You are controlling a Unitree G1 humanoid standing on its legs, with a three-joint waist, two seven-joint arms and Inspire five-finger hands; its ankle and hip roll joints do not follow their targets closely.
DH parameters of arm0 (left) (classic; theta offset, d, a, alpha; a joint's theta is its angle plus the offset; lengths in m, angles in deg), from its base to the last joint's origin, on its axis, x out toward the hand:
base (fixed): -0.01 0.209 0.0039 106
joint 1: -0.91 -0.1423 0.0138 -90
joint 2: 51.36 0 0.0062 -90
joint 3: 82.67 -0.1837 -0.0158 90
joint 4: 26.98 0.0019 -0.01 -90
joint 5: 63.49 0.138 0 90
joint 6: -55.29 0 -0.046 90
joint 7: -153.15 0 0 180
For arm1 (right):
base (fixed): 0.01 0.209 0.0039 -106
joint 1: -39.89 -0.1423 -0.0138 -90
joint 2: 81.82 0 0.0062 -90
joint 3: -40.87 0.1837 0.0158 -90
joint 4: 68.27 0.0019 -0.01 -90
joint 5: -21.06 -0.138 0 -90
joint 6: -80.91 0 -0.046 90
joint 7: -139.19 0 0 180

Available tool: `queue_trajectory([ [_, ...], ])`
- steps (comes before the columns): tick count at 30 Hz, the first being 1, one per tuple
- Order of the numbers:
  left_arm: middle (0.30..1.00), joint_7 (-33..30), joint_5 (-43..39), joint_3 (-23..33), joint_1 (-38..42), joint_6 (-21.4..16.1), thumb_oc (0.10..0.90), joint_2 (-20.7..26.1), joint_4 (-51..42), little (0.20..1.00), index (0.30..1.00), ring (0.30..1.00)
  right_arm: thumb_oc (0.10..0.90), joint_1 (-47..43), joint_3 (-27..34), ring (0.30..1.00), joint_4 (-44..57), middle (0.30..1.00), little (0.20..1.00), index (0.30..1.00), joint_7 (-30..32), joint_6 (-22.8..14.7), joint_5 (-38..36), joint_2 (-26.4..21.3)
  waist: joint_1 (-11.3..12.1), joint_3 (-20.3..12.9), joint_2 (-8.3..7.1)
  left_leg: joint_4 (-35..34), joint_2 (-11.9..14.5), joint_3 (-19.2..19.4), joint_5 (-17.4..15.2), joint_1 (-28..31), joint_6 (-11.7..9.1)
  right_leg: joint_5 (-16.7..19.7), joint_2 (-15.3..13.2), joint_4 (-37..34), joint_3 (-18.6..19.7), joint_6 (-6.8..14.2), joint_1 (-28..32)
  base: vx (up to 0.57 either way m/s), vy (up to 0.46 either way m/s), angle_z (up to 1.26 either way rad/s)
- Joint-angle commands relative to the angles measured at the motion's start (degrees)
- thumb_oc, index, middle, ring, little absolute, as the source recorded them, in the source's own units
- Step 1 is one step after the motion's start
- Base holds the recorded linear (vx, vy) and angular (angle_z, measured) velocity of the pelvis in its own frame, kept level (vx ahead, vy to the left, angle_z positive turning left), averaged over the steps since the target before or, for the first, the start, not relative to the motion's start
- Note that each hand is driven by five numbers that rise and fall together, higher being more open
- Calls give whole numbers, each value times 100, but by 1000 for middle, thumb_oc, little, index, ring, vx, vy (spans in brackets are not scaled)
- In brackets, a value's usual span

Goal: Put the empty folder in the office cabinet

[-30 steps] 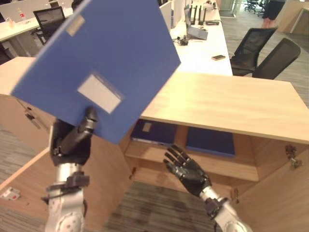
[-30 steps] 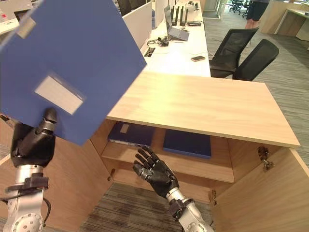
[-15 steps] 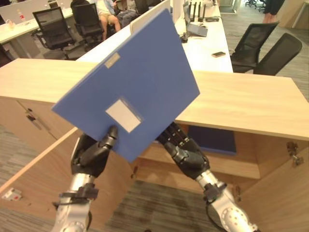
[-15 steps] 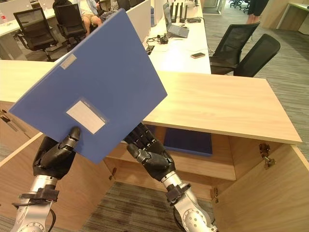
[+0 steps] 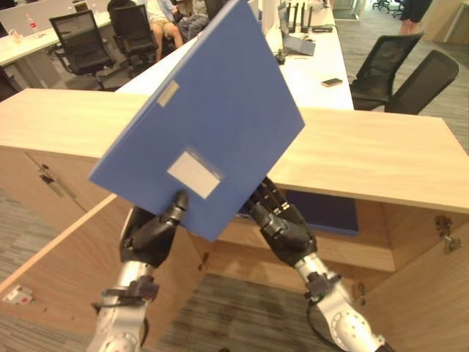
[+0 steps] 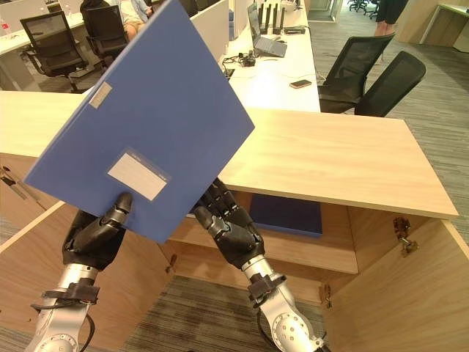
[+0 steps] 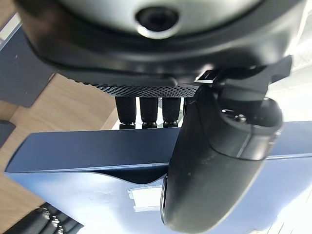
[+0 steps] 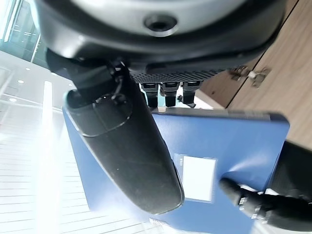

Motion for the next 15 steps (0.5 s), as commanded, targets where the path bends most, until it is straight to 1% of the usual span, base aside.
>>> queue_trajectory([
  [1,300,389,160,-499,689,-4,400,229,-90,300,300,300,800,-1394,-331,900,1108,900,900,900,-499,-291,-68,828,-125,-227,-72,-15,-1,-80,-547,208,12,-398,-200,388,47,331,-12,0,0,0],
  [6,300,412,165,-684,854,75,400,212,103,300,300,300,800,-1559,-415,900,1145,900,900,900,-487,-306,-154,871,-141,-224,-74,-15,2,-69,-555,208,11,-398,-207,395,54,336,-8,0,0,0],
  [10,300,534,131,-854,974,220,400,298,276,300,300,300,800,-1686,-516,900,1128,900,900,900,-506,-268,-228,891,-153,-225,-73,-15,5,-61,-566,218,12,-400,-203,403,77,335,-16,0,0,0],
  [12,300,783,99,-982,1071,368,400,484,323,300,300,300,800,-1756,-590,900,1068,900,900,900,-559,-178,-216,854,-157,-225,-72,-15,4,-60,-565,218,10,-407,-196,412,86,340,-19,0,0,0],
  [15,300,984,80,-1063,1109,459,400,651,288,300,300,300,800,-1772,-615,900,1006,900,900,900,-587,-171,-227,833,-162,-233,-75,-15,3,-58,-571,225,8,-410,-195,412,89,343,-11,0,0,0],
])
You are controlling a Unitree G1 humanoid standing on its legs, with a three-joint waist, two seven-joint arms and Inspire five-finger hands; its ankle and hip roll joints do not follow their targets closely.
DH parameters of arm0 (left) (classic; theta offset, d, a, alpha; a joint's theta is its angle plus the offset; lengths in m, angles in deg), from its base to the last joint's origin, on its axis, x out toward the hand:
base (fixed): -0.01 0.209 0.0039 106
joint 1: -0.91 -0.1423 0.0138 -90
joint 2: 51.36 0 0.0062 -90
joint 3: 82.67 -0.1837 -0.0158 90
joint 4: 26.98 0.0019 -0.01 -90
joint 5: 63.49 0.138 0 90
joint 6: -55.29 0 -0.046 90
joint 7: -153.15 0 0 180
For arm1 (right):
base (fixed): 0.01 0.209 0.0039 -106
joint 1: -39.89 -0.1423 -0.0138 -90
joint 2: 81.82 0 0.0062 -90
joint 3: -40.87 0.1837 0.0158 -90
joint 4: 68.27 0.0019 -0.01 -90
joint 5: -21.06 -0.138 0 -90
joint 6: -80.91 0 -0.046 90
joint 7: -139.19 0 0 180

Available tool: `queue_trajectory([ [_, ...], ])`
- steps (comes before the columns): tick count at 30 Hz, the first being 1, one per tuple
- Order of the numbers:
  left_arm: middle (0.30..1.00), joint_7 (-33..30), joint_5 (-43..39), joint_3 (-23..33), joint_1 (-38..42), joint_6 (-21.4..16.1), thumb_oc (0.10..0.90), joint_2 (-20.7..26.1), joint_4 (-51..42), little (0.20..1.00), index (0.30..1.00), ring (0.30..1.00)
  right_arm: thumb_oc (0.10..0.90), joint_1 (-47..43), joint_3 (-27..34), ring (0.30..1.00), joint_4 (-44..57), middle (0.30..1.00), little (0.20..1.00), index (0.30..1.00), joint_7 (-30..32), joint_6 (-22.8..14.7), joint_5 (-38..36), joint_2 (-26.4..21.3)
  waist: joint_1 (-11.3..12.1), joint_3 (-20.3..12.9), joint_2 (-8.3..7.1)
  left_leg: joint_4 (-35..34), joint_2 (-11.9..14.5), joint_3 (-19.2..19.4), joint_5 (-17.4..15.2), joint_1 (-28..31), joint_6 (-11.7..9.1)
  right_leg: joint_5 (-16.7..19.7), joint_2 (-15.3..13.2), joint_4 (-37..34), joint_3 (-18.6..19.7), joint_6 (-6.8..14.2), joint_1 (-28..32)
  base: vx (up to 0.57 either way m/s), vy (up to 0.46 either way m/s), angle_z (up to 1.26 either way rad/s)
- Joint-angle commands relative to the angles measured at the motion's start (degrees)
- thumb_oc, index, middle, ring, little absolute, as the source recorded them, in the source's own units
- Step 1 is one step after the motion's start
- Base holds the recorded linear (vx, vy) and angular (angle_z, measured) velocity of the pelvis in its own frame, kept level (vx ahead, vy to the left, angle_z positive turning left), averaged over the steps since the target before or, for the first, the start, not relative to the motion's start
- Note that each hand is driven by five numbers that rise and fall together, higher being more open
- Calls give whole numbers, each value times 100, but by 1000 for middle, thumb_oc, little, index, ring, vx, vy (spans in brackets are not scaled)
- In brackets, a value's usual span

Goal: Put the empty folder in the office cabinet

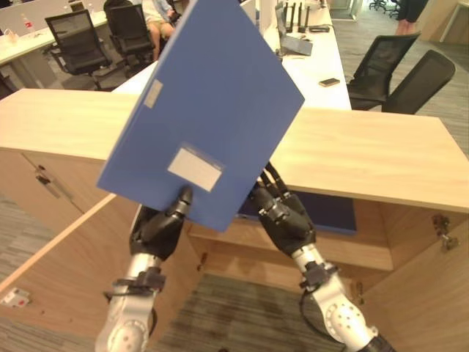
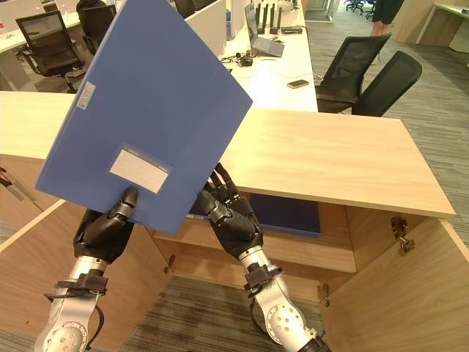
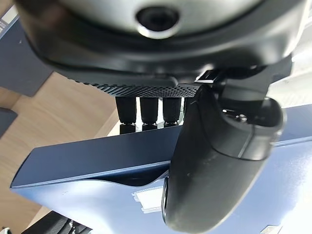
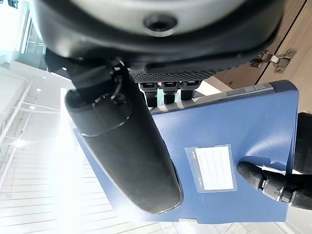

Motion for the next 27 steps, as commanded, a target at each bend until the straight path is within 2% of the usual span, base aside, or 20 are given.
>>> queue_trajectory([
  [1,300,1004,253,-802,617,389,400,709,-186,300,300,300,800,-1482,-499,900,953,900,900,900,-816,42,130,712,-117,-224,-62,-33,9,-76,-572,221,5,-416,-212,411,74,352,-7,0,0,0],
  [6,300,1436,36,-906,650,555,400,990,-316,300,300,300,800,-1432,-347,900,723,900,900,900,-884,59,206,609,-124,-261,-72,-33,4,-80,-581,230,8,-418,-209,404,64,361,0,0,0,0],
  [13,300,1616,-150,-1019,658,673,400,1071,-475,300,300,300,800,-1438,-78,900,401,900,900,900,-825,-93,204,638,-122,-277,-83,-33,-2,-95,-583,228,19,-422,-204,394,60,363,16,0,0,0],
  [18,300,1804,-274,-1152,709,795,400,1301,-697,300,300,300,800,-1418,83,900,85,900,900,900,-745,-163,161,742,-119,-297,-85,-33,-18,-110,-592,227,29,-427,-205,398,66,363,28,0,0,0],
  [27,300,1911,-508,-1052,676,908,400,1228,-401,300,300,300,800,-1465,147,900,209,900,900,900,-802,-180,93,772,-120,-310,-74,-33,-30,-107,-592,232,37,-408,-204,381,69,365,29,0,0,0],
])
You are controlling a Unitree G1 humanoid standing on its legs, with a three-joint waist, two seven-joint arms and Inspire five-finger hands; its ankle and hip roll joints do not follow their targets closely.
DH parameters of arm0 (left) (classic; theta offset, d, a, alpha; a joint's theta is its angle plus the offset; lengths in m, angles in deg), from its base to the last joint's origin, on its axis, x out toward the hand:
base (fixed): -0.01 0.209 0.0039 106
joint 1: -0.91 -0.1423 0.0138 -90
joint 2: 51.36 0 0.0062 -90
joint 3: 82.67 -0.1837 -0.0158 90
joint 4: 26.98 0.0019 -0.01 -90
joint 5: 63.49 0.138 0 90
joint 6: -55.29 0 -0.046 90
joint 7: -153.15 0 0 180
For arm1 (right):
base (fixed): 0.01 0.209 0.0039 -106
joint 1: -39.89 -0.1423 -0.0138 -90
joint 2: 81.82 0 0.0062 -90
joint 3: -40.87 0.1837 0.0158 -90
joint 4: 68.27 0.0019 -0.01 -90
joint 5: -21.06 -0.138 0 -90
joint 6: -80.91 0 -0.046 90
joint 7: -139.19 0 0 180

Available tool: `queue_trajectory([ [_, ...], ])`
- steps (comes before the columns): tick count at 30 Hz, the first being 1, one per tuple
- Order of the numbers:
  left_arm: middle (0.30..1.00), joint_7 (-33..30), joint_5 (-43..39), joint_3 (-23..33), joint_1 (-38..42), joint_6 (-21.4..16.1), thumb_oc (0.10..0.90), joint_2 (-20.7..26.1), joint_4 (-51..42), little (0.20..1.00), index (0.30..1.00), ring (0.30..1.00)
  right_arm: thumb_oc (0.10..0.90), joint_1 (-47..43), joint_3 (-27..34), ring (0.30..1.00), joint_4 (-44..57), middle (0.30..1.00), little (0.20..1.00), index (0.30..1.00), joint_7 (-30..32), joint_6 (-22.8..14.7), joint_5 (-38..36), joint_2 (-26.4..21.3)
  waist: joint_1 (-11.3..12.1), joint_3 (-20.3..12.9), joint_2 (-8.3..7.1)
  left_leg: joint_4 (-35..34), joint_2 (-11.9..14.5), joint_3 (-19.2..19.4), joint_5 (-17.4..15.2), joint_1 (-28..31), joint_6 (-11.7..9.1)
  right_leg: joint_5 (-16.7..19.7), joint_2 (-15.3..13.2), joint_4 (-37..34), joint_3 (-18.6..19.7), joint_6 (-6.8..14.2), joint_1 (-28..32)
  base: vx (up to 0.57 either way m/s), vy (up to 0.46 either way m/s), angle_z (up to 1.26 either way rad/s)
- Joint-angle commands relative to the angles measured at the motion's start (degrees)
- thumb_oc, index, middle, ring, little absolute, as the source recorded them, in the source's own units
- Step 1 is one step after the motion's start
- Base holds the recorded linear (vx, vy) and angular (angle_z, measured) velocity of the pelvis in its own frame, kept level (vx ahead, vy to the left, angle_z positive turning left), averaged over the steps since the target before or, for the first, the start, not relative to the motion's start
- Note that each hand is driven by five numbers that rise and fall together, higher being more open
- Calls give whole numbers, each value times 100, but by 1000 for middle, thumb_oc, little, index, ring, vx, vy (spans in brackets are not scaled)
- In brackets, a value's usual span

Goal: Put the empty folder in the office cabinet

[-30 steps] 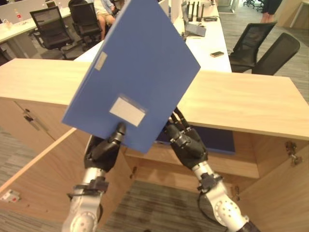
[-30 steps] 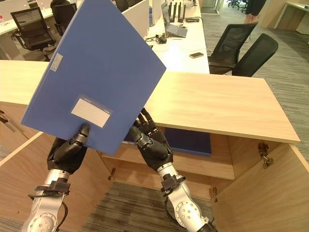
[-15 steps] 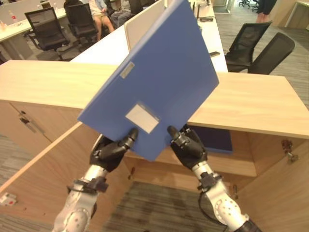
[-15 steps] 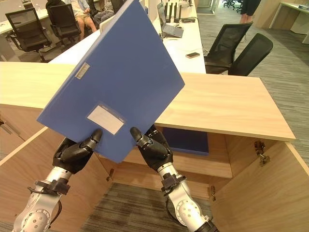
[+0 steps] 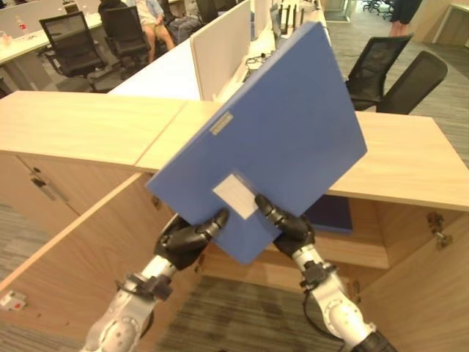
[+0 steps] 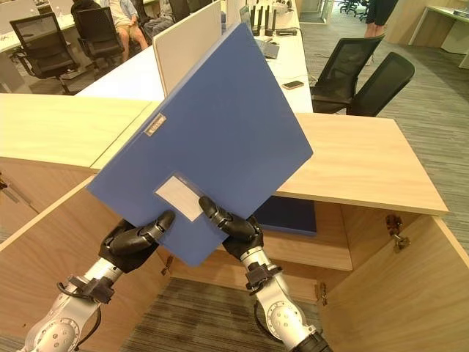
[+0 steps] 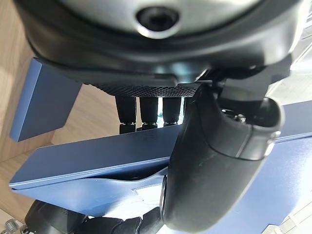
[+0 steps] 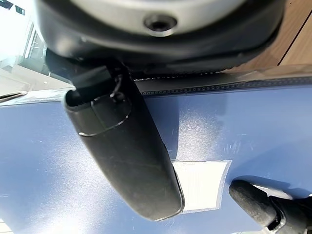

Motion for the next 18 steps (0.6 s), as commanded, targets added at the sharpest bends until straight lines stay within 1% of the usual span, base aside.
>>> queue_trajectory([
  [1,300,843,-115,-461,540,55,400,281,-373,300,300,300,800,-1378,31,900,814,900,900,900,-683,-266,-28,798,-35,-295,-51,-33,-32,-94,-596,221,44,-421,-226,376,71,386,9,0,0,0],
  [4,300,845,-84,-403,530,29,400,229,-202,300,300,300,800,-1425,89,900,885,900,900,900,-686,-313,-43,828,-33,-296,-46,-33,-34,-85,-591,220,44,-412,-225,373,81,386,3,0,0,0],
  [7,300,802,4,-234,490,-28,400,135,145,300,300,300,800,-1540,228,900,1033,900,900,900,-677,-436,-154,949,-19,-303,-42,-33,-31,-67,-584,216,42,-406,-223,370,83,384,-3,0,0,0],
  [10,300,772,85,-133,504,-75,400,134,280,300,300,300,800,-1582,293,900,1156,900,900,900,-672,-482,-198,969,-14,-310,-37,-33,-34,-61,-580,212,41,-403,-223,368,99,381,-7,0,0,0],
  [11,300,745,136,13,506,-118,400,156,391,300,300,300,800,-1593,363,900,1262,900,900,900,-657,-521,-246,982,-18,-315,-35,-33,-33,-55,-580,210,38,-392,-224,359,104,384,-10,0,0,0],
  [18,300,680,266,438,471,-210,400,279,545,300,300,300,800,-1591,505,900,1439,900,900,900,-619,-588,-293,936,-23,-315,-22,-33,-45,-30,-580,206,39,-348,-223,332,120,389,-29,-7,2,-5],
])
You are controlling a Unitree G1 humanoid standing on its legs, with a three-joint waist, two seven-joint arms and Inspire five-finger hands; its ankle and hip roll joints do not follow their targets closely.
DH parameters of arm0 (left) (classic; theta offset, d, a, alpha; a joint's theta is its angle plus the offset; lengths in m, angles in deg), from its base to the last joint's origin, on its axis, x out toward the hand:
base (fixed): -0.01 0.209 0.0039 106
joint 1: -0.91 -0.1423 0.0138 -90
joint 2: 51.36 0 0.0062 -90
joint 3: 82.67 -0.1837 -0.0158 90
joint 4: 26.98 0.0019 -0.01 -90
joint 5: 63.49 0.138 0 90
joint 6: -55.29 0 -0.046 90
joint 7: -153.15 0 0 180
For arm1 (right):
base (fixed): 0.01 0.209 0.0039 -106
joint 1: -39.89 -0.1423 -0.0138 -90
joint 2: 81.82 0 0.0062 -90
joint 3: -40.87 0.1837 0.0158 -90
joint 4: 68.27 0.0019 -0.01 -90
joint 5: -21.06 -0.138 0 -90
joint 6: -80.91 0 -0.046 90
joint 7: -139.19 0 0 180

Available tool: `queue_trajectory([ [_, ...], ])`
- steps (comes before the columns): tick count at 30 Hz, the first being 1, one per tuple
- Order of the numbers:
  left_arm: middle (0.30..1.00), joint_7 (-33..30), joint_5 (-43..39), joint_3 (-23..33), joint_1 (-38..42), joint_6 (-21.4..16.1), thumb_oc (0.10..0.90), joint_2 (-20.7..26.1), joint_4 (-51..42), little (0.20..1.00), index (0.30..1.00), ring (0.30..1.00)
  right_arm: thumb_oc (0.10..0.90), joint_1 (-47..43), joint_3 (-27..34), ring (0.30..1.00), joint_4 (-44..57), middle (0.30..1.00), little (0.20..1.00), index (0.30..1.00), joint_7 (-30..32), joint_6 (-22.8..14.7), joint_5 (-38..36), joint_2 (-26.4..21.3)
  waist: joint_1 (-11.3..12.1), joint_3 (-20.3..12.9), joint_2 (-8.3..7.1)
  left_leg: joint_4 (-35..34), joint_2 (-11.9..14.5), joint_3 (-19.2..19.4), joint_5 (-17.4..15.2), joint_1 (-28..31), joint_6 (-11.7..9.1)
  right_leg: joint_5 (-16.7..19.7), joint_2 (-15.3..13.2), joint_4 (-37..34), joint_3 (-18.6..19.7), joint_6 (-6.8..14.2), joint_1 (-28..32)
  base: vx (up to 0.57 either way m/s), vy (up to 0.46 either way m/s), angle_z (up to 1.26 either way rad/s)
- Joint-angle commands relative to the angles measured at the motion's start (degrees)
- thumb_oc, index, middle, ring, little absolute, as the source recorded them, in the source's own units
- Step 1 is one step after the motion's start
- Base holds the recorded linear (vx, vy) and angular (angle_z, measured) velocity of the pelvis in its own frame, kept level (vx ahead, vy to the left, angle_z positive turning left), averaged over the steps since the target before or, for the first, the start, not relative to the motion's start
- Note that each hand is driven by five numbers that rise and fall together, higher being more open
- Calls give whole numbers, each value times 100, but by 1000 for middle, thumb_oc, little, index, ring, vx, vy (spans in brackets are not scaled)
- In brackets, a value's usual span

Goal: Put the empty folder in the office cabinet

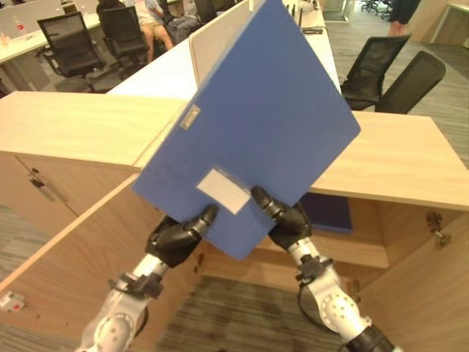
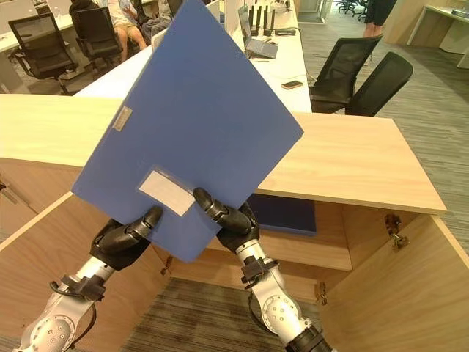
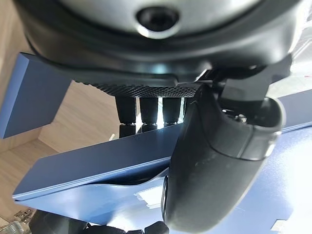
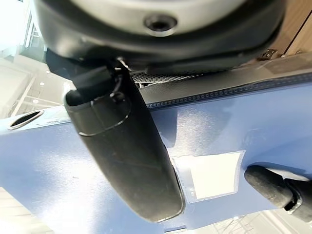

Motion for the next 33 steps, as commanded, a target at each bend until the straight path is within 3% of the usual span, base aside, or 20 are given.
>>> queue_trajectory([
  [1,300,145,451,6,401,-208,400,351,164,300,300,300,800,-1271,494,900,1305,900,900,900,-614,-581,-254,780,-28,-313,-27,-34,-49,-136,-580,200,39,-364,-225,332,31,394,16,-8,5,-13],
  [8,300,156,586,180,334,-220,400,514,225,300,300,300,800,-1235,493,900,1296,900,900,900,-590,-546,-253,722,-26,-310,-19,-34,-44,-116,-576,192,30,-354,-225,319,35,400,10,-2,2,-2],
  [11,300,274,661,366,257,-181,400,890,253,300,300,300,800,-1205,492,900,1216,900,900,900,-586,-479,-220,561,-10,-300,-24,-34,-43,-112,-572,187,19,-348,-224,318,41,407,12,0,0,0],
  [30,300,497,818,777,252,-275,400,2044,29,300,300,300,800,-961,253,900,1004,900,900,900,-643,-225,-104,145,51,-283,-53,-34,-31,-141,-560,172,-15,-344,-234,324,-10,445,21,0,0,0],
  [31,300,489,802,777,264,-288,400,2022,30,300,300,300,544,-953,233,516,991,516,516,516,-646,-206,-108,147,51,-284,-54,-34,-28,-146,-560,173,-15,-346,-235,324,-13,445,22,0,0,0],
  [32,300,480,796,787,276,-293,400,1996,52,300,300,300,400,-944,221,300,977,300,300,300,-653,-184,-107,149,48,-285,-55,-34,-26,-143,-560,174,-16,-348,-234,323,-7,443,20,0,0,0],
  [33,300,466,793,789,291,-303,400,1973,43,300,300,300,400,-937,224,300,966,300,300,300,-663,-172,-107,155,43,-284,-55,-34,-26,-146,-558,175,-14,-350,-236,325,-5,441,18,0,0,0],
])
